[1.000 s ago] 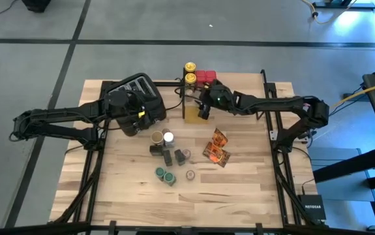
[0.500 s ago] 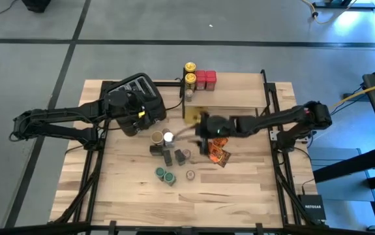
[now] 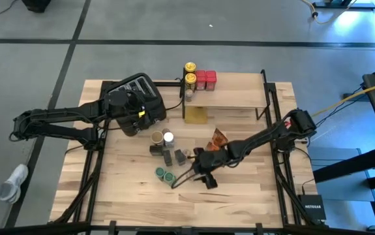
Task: Shelf spices
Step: Put the brown seasoning bottle on the shelf
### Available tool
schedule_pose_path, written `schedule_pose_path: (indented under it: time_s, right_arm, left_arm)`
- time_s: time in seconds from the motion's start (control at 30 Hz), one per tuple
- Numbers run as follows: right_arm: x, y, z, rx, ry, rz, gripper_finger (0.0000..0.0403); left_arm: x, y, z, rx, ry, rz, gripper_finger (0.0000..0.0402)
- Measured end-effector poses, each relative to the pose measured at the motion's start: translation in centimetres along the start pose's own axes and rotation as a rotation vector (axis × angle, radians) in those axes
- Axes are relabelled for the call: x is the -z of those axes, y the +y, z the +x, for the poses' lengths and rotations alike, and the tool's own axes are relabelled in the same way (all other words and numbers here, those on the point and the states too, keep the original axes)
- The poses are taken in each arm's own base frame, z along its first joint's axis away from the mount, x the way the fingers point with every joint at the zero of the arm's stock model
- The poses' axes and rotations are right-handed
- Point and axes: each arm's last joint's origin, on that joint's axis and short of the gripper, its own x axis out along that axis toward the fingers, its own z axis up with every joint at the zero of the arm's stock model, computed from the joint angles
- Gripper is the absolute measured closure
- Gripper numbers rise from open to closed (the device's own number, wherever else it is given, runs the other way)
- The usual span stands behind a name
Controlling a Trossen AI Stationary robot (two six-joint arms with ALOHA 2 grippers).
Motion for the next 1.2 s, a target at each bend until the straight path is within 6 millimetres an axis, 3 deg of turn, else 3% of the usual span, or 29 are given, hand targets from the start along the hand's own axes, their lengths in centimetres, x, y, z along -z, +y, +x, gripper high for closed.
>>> schedule_pose_path:
  time_s: [0.33,0.8,1.2]
  right_arm:
    - [1.1,-0.4,2.3,0.021,0.007,0.005,0.0155]
    - [0.5,-0.4,2.3,0.021,-0.061,-0.052,0.0158]
    - [0.3,-0.4,2.3,0.033,-0.072,-0.081,0.0265]
  left_arm:
    - [0.0,0.0,0.0,0.0,-0.001,0.004,0.0112]
    - [0.0,0.0,0.0,0.0,0.0,0.013,0.0112]
    - [0.0,0.0,0.0,0.0,0.0,0.013,0.0112]
